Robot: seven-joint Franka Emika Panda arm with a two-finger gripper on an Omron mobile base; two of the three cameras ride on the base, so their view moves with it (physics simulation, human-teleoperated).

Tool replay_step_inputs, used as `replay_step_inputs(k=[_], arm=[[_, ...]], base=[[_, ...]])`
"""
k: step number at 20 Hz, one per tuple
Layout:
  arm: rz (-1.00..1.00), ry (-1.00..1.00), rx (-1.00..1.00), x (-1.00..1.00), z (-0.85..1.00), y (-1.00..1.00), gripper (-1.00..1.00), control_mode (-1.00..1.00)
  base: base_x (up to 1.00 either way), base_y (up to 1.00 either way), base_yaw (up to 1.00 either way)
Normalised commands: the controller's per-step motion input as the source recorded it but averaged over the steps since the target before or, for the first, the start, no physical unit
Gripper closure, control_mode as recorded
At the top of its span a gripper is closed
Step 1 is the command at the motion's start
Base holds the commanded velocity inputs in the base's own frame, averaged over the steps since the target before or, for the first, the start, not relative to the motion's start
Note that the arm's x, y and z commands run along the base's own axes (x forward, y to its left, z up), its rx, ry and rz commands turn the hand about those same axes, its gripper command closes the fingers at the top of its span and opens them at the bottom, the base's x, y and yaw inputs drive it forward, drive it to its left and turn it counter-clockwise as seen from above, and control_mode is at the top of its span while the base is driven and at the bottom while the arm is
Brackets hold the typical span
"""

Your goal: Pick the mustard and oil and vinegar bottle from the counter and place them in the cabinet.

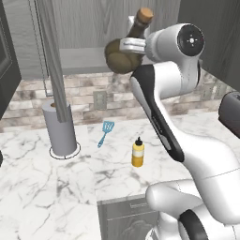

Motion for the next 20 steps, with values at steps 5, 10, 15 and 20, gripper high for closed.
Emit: replay_step_inputs(k=[5, 10, 15, 20], arm=[[0.00, 0.00, 0.00, 0.30, -0.11, 0.24, 1.00, -1.00], [0.00, 0.00, 0.00, 0.28, -0.18, 0.16, 1.00, -1.00], [0.00, 0.00, 0.00, 0.27, -0.04, 0.12, 1.00, -1.00], [0.00, 0.00, 0.00, 0.34, 0.00, 0.03, 1.00, -1.00]], base=[[0.00, 0.00, 0.00], [0.00, 0.00, 0.00], [0.00, 0.00, 0.00], [0.00, 0.00, 0.00]])
